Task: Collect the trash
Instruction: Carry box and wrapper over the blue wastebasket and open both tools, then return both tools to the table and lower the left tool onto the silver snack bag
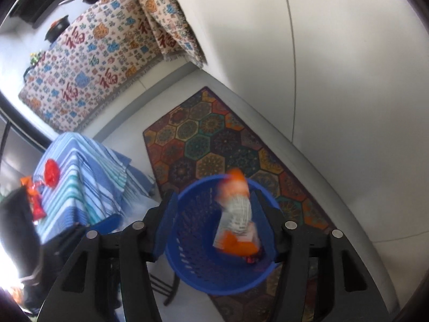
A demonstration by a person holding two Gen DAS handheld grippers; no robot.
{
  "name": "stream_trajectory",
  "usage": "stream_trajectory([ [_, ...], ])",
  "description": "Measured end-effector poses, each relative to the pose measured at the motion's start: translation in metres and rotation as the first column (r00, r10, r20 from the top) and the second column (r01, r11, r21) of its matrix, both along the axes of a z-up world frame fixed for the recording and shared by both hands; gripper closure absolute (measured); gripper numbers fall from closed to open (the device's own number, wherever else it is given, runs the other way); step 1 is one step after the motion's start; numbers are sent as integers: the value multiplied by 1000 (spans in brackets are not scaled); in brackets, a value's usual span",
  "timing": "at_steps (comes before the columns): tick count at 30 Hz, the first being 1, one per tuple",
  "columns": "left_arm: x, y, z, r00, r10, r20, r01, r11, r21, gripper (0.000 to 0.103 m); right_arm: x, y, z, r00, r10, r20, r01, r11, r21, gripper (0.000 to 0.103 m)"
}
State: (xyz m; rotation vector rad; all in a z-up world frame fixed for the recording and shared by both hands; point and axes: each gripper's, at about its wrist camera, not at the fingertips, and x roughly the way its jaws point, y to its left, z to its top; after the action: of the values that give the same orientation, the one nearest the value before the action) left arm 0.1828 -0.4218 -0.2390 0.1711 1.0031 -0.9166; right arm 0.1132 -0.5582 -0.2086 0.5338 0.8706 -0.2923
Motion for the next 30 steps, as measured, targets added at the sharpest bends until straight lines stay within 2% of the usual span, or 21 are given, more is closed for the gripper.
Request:
stream_trajectory([
  [4,-1,10,13,999,26,37,-25,1000,-15,35,-9,1,16,999,-15,43,18,998,-56,39],
  [9,-16,49,45,992,73,104,-70,997,-30,35,-16,11,33,995,-31,92,43,990,-134,31],
  [16,-40,147,72,966,195,169,-201,980,16,35,-11,60,56,987,37,157,3,969,-247,26],
  [18,-46,181,76,950,245,194,-260,964,58,35,-9,85,59,982,90,163,-41,959,-279,26],
  [21,-52,232,78,922,319,221,-343,936,80,35,-2,132,57,968,188,163,-127,936,-328,25],
  [23,-54,270,75,898,374,231,-404,909,99,35,4,165,52,953,262,150,-196,914,-355,23],
  [25,-55,304,73,875,421,241,-457,881,122,35,8,201,44,933,338,125,-273,890,-365,23],
  [30,-51,380,67,823,507,258,-553,819,153,35,12,297,33,856,512,71,-466,824,-322,23],
])
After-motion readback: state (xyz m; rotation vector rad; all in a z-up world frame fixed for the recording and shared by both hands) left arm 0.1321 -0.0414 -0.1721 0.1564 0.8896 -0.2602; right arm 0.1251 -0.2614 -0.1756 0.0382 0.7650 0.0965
